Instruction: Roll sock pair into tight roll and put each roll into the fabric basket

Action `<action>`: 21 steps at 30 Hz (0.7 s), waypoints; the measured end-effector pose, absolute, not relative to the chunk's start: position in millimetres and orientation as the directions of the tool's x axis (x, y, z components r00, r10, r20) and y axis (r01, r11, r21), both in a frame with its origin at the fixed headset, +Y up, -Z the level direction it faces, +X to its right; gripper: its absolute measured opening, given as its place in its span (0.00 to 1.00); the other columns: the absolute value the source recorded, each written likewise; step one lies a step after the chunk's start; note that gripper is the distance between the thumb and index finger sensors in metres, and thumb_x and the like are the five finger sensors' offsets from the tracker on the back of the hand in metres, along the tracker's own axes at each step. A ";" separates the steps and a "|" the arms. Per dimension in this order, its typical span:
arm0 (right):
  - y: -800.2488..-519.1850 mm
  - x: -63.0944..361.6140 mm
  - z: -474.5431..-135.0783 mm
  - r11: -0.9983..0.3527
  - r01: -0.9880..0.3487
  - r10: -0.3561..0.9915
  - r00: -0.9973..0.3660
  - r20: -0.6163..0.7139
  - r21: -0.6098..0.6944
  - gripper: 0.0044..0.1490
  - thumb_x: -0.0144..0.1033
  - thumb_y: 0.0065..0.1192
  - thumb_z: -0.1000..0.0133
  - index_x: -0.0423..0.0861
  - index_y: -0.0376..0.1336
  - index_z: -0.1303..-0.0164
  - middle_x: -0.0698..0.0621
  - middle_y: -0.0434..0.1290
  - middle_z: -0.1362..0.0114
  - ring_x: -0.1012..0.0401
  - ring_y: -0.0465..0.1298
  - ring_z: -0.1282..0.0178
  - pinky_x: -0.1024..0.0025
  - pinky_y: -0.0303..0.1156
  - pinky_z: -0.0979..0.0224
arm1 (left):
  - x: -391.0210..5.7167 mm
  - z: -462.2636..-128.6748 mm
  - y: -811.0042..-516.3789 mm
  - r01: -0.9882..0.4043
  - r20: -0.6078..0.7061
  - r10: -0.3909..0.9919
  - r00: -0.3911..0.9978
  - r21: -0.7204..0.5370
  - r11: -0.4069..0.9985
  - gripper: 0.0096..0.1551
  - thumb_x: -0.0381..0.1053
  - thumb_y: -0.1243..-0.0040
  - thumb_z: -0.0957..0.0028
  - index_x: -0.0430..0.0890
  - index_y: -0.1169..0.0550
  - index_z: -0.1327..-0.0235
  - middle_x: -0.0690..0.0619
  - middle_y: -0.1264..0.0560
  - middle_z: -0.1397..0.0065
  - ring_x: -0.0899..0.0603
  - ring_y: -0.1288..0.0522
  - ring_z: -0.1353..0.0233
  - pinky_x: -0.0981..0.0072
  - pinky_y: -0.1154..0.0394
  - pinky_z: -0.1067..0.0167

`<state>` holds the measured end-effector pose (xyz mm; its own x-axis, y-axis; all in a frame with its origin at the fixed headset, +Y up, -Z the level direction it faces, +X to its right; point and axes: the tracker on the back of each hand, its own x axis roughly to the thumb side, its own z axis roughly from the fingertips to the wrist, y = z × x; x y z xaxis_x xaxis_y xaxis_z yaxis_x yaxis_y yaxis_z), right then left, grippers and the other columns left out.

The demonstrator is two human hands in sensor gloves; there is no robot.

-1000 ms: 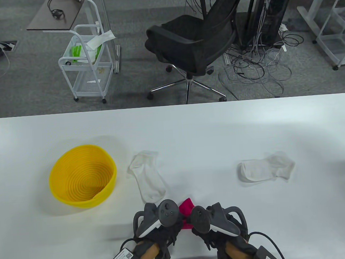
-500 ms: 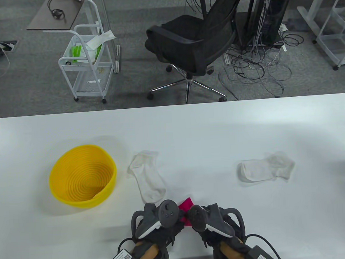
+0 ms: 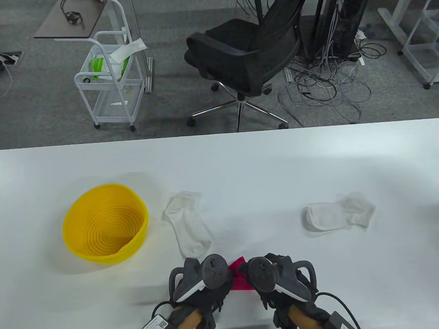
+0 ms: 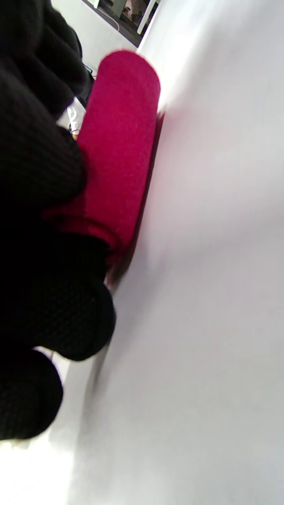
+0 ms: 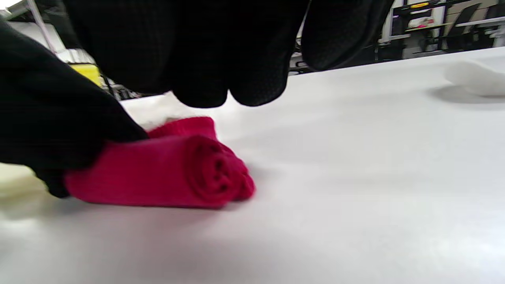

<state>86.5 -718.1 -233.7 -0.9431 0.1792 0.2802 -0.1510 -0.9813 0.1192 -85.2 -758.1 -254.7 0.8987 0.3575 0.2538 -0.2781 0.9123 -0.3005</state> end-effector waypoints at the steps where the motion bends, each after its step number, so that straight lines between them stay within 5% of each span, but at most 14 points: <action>1: -717.3 84.4 -231.0 -0.981 -0.147 0.178 -0.938 0.298 0.124 0.26 0.51 0.67 0.54 0.66 0.71 0.44 0.65 0.78 0.34 0.62 0.79 0.33 0.50 0.70 0.27 | -85.9 -255.6 -758.3 -0.284 0.248 0.363 0.898 -0.305 0.909 0.24 0.56 0.37 0.58 0.51 0.12 0.51 0.48 0.16 0.48 0.44 0.16 0.54 0.49 0.24 0.51; 8: -731.8 73.5 -228.1 -0.981 0.011 0.054 -0.943 0.329 0.193 0.26 0.52 0.67 0.54 0.67 0.70 0.43 0.67 0.76 0.31 0.61 0.77 0.30 0.50 0.69 0.26 | -87.6 -255.0 -759.6 -0.307 0.227 0.386 0.894 -0.316 0.898 0.24 0.57 0.38 0.57 0.51 0.13 0.52 0.48 0.16 0.50 0.44 0.16 0.56 0.49 0.23 0.52; 21: -751.1 77.4 -238.7 -0.966 0.023 0.043 -0.968 0.248 0.258 0.34 0.52 0.69 0.54 0.68 0.61 0.36 0.64 0.70 0.25 0.60 0.75 0.27 0.49 0.68 0.26 | -95.6 -251.9 -743.5 -0.341 0.216 0.387 0.897 -0.219 0.914 0.27 0.59 0.35 0.60 0.54 0.13 0.48 0.48 0.18 0.41 0.42 0.16 0.47 0.47 0.25 0.48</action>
<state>77.4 -751.1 -238.7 -0.9678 0.0427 0.2479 0.0235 -0.9658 0.2581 -95.6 -743.5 -251.9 0.8967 0.3866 0.2157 -0.3414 0.9140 -0.2191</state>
